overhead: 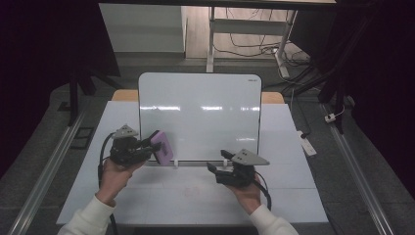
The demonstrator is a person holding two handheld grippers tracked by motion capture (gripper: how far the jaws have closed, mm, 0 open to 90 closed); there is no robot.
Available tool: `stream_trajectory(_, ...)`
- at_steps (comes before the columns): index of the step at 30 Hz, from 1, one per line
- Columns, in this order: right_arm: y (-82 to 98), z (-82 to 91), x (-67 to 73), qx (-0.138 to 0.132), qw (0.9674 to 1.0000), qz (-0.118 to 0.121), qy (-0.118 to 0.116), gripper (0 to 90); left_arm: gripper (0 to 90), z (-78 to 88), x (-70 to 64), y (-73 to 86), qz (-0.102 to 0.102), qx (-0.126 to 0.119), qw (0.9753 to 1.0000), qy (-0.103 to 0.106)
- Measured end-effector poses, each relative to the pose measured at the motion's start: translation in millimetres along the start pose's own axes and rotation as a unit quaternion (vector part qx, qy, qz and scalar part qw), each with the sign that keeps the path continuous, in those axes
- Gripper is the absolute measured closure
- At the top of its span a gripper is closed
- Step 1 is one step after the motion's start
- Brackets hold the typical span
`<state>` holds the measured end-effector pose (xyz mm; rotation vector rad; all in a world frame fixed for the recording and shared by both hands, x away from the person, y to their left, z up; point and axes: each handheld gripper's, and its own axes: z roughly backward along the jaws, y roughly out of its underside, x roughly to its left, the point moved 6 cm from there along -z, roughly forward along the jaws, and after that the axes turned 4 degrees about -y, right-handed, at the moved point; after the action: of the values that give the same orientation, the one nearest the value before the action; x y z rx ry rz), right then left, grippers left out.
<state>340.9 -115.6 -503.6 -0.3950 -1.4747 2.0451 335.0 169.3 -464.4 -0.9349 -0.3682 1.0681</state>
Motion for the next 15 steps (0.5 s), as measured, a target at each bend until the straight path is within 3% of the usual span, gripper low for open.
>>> stream_trajectory(6, 10.2, 33.4, -28.6, -0.004, 0.9989, -0.019, 0.044, 29.1, 61.6, 1.4, 13.6, 1.6, 0.016, 0.006, 0.9995, -0.029)
stream_trajectory(11, 16.6, 62.2, -50.7, -0.016, 0.996, -0.032, 0.082, 29.5, 61.5, -5.7, 18.2, -0.1, 0.024, 0.015, 0.9984, -0.05)
stream_trajectory(15, 20.3, 75.6, -61.4, -0.021, 0.9942, -0.04, 0.098, 29.5, 61.2, -12.0, 18.3, -5.7, 0.033, 0.01, 0.9982, -0.049)
